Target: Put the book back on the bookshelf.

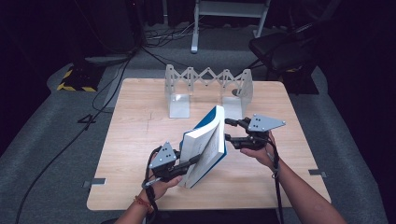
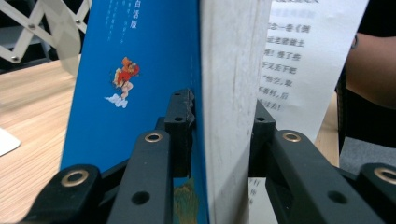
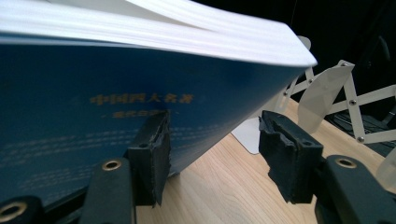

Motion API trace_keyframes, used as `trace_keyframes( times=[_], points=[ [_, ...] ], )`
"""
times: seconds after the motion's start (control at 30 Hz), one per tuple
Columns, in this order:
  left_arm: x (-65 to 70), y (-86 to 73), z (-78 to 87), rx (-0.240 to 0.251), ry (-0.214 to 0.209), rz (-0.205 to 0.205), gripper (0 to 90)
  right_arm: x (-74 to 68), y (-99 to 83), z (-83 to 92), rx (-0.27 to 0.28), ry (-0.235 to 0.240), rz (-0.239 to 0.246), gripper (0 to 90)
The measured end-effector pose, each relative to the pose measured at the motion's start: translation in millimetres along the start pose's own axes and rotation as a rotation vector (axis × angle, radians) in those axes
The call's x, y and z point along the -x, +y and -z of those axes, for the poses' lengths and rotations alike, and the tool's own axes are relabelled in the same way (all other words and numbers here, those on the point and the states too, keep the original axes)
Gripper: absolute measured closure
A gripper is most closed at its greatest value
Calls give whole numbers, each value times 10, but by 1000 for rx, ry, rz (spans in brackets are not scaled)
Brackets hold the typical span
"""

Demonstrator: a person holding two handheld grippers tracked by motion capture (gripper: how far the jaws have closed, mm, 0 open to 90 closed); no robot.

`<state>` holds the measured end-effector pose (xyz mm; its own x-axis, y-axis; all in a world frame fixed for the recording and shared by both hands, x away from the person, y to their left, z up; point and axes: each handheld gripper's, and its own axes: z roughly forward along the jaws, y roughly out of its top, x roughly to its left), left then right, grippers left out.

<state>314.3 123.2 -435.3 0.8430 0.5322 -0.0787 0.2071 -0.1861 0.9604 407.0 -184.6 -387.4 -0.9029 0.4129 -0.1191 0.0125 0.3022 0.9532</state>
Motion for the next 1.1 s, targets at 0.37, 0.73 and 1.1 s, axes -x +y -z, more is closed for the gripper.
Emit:
trace_keyframes(
  times=[0.37,0.73,1.1],
  points=[
    [10,-57,124,-98,70,-86,630,-148,71,-212,8,42,-5,434],
    [-52,-145,128,-130,70,-49,568,-241,30,-303,-22,70,0,411],
    [-136,-106,-22,-107,-13,-17,647,-188,18,-204,-25,69,20,402]
  ],
)
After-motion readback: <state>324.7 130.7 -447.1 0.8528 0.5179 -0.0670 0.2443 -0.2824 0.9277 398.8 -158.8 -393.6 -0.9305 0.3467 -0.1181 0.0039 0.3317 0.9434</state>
